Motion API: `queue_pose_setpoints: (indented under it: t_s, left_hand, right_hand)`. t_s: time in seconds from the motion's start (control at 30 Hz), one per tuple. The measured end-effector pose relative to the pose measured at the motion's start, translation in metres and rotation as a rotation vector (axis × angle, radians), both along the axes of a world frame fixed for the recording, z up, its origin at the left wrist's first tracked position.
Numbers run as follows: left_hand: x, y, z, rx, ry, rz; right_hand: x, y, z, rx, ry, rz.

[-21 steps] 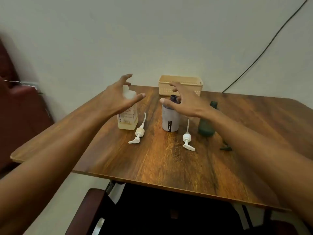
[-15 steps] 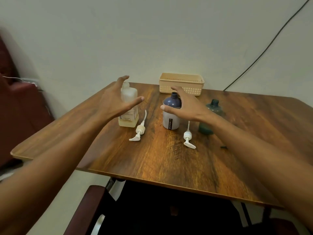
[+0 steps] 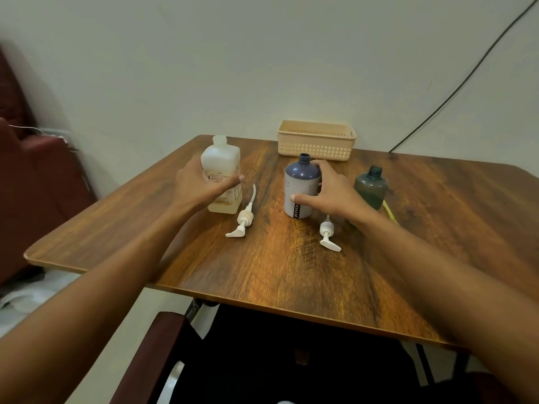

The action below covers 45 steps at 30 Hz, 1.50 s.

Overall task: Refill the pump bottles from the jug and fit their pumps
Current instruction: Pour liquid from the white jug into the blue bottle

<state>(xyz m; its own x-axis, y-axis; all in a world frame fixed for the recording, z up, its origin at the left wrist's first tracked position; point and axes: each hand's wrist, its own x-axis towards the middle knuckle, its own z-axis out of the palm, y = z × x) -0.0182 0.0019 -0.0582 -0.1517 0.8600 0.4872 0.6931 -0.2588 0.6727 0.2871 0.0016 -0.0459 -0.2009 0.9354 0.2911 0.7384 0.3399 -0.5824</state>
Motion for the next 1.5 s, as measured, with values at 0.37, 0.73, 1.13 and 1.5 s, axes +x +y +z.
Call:
queue_pose_setpoints:
  t_s: [0.37, 0.73, 1.13, 1.5]
  left_hand:
    - [0.009, -0.004, 0.004, 0.108, -0.105, -0.023]
    - [0.039, -0.003, 0.073, 0.18, -0.243, -0.225]
    - [0.049, -0.005, 0.116, 0.239, 0.062, -0.385]
    - [0.041, -0.005, 0.147, 0.281, 0.307, -0.445]
  right_hand:
    - [-0.002, -0.005, -0.001, 0.042, 0.096, -0.106]
    - [0.0, -0.015, 0.076, 0.233, 0.283, -0.06]
    - [0.011, -0.028, 0.089, 0.269, 0.227, 0.001]
    - [0.011, -0.028, 0.085, 0.234, 0.242, 0.012]
